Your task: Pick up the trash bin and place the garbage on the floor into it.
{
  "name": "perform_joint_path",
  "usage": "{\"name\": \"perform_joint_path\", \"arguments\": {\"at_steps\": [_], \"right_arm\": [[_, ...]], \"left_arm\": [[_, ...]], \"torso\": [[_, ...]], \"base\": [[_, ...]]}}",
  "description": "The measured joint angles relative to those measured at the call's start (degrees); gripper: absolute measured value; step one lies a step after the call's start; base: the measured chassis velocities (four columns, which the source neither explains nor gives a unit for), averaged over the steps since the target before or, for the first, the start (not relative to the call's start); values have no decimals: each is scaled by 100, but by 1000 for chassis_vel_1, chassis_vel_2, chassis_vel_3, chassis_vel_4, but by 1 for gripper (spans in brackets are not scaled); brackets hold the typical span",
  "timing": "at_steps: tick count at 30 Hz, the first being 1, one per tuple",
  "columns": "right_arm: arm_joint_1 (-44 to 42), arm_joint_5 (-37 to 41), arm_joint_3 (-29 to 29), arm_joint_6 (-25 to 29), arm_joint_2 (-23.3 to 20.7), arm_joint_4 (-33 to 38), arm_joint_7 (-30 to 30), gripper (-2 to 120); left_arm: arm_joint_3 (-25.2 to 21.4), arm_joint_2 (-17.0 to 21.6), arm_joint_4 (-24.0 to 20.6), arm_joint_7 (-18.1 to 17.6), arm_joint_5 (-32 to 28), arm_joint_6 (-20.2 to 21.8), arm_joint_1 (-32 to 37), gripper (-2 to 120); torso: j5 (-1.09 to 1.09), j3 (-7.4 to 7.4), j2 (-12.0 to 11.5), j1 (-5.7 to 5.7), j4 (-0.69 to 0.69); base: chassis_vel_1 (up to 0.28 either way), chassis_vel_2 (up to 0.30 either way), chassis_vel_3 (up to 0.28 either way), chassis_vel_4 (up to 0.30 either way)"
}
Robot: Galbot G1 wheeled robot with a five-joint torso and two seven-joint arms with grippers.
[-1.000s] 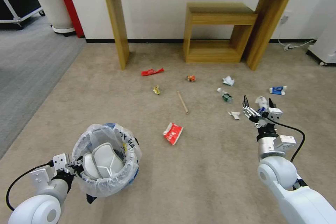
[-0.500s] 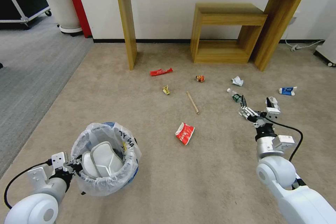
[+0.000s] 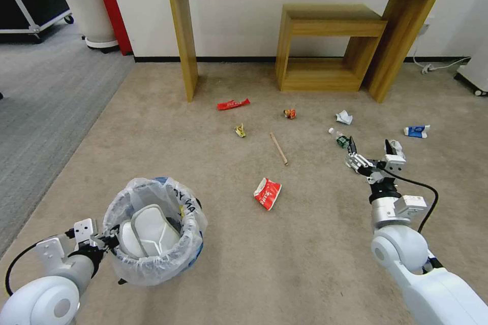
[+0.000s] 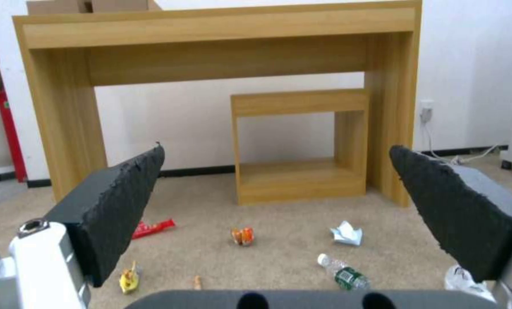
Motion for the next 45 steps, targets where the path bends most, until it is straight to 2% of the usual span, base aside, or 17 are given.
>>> {"name": "perform_joint_path", "arguments": {"at_steps": [20,45], "right_arm": [[-131,-63,-41,-235,2,148,56,100],[-161,-80,-60,-211,18,166,70,100]], "left_arm": [[17,2,57,12,-8,-39,-53,0],[29,-72,50,62,75,-88,-4,0]], "torso": [[0,-1,0,-1,0],[1,0,0,0,0]], "base": [[-7,5,6,-7],[-138,137,140,-135]]}}
